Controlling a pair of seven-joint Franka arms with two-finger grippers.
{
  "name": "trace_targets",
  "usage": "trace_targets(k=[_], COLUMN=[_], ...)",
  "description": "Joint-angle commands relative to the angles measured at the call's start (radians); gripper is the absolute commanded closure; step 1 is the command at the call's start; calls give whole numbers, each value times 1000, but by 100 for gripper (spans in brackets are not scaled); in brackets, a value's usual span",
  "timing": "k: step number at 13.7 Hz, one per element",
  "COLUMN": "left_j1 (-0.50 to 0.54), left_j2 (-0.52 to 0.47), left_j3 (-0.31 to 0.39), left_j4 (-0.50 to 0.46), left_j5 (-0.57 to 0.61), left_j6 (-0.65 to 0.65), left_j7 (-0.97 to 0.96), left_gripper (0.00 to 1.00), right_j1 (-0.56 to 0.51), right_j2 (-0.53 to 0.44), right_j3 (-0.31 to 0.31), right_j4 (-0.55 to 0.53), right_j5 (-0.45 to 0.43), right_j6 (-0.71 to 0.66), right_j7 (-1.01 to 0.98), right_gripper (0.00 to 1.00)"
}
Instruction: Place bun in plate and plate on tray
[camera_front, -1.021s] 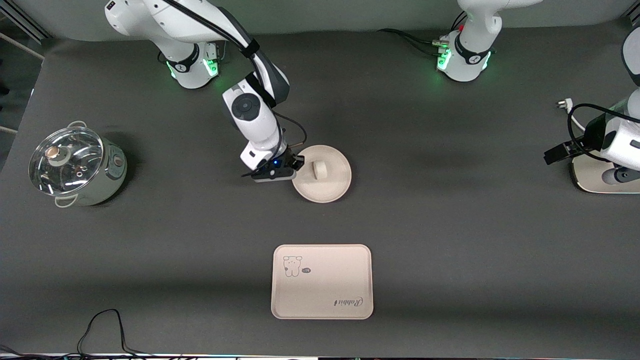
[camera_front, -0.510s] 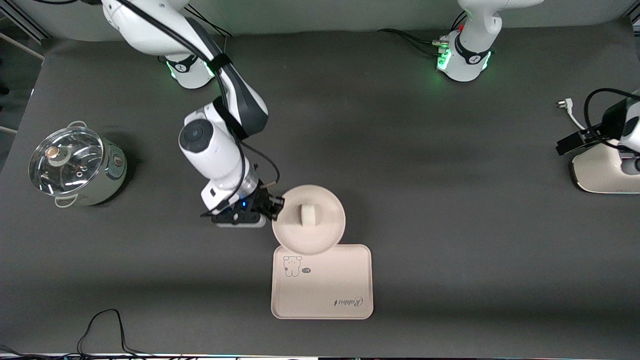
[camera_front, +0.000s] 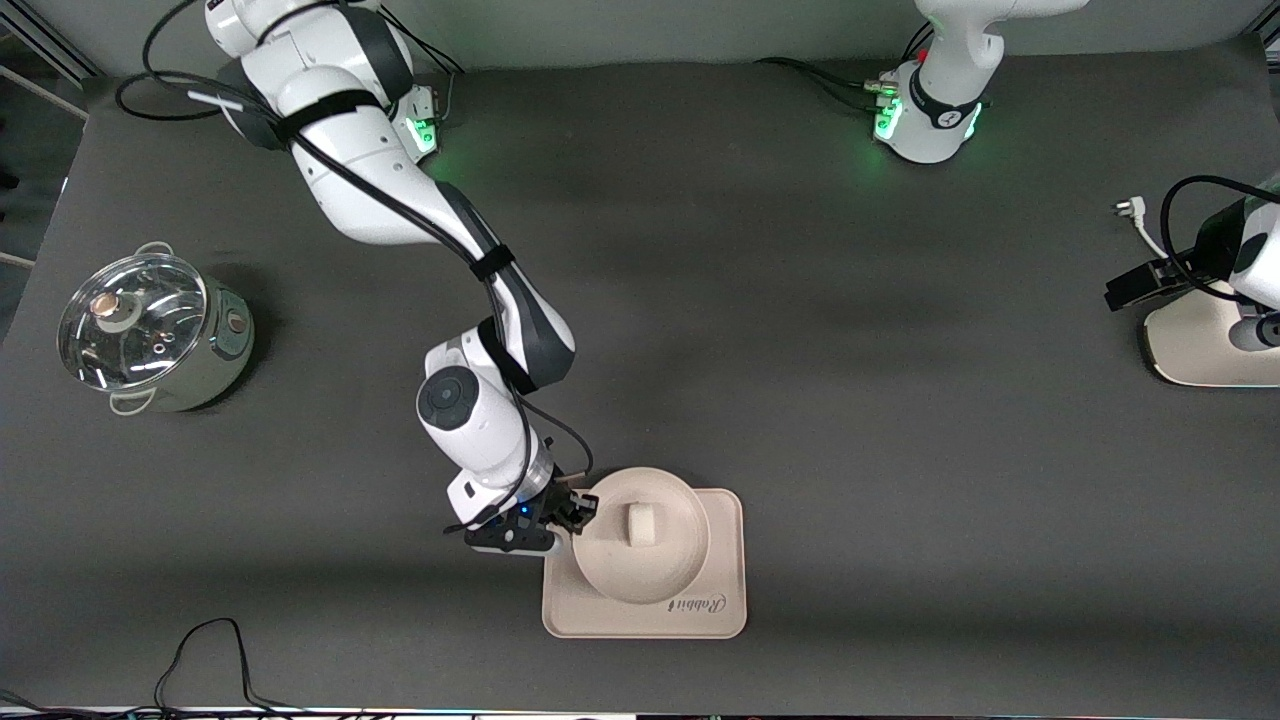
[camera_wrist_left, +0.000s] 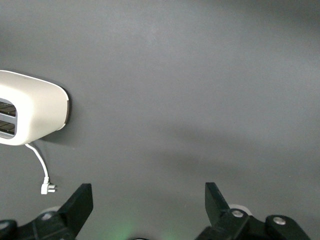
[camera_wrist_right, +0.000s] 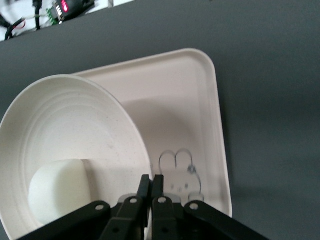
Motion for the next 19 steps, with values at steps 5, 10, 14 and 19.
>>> trace_targets(k=[5, 10, 14, 19], left_j1=[-11, -12, -9, -8], left_j2=[-4, -4, -4, -4], left_j3=[9, 9, 9, 9], left_j4=[-4, -4, -4, -4], left_j5=[-6, -5, -6, -8], left_j6=[-15, -23, -25, -26], left_j7=[3, 6, 9, 13], left_gripper=[0, 0, 0, 0], right_j1=[-47, -53, -157, -188], right_j2=[93, -193, -616, -988], right_j3=[52, 40, 34, -96], right_j4=[86, -85, -590, -785], right_j5=[14, 8, 16, 2], right_j6=[108, -155, -174, -481], right_j7=[-33, -49, -276, -329], right_gripper=[1, 0, 0, 0])
